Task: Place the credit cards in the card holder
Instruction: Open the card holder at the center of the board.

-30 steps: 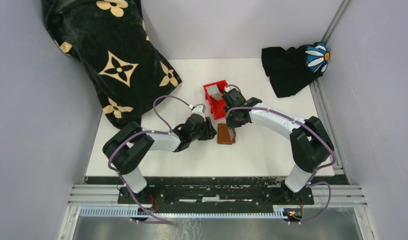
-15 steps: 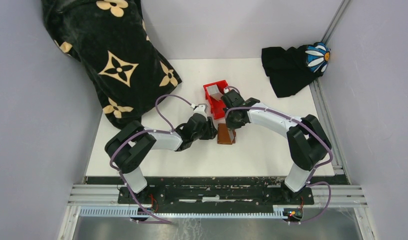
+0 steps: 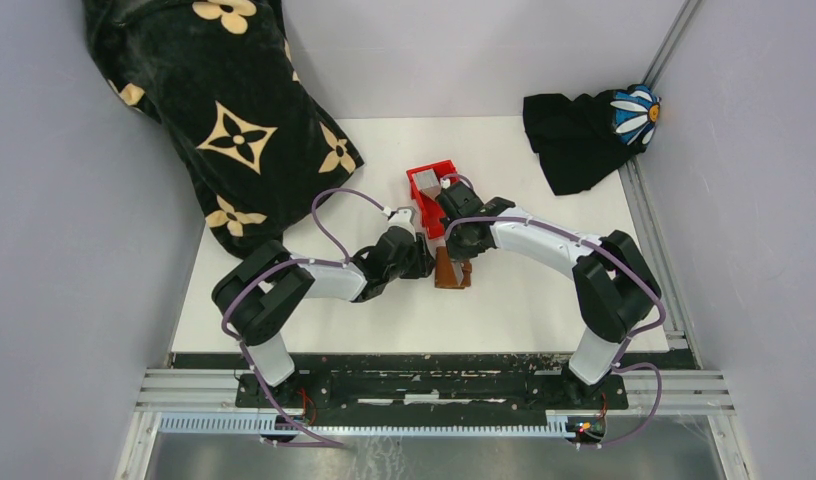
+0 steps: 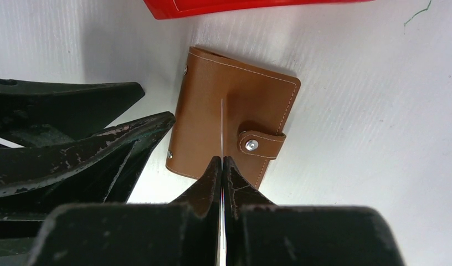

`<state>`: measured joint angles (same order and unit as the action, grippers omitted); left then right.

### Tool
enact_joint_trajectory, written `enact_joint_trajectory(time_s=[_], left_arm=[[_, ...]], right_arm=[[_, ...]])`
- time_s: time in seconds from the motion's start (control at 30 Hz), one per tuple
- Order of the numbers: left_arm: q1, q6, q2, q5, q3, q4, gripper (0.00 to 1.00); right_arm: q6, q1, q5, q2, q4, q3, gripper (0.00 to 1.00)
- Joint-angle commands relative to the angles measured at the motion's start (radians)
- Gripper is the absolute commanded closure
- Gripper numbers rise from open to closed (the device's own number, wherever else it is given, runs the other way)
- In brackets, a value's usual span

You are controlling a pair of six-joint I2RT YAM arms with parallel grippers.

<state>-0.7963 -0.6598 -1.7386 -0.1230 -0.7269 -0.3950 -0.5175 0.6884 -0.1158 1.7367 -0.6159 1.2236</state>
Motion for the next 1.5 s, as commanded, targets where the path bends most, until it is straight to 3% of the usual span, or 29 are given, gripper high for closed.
enact_joint_trajectory(time_s=[0.0, 1.47], left_arm=[[-0.007, 0.043, -0.021, -0.022, -0.016, 0.025, 0.53], [-0.009, 0.036, -0.053, -0.02, -0.017, 0.028, 0.55]], right_arm=[[0.01, 0.004, -0.041, 0.009, -0.004, 0.034, 0.99], [0.018, -0.076, -0.076, -0.106, 0.022, -0.076, 0.99]])
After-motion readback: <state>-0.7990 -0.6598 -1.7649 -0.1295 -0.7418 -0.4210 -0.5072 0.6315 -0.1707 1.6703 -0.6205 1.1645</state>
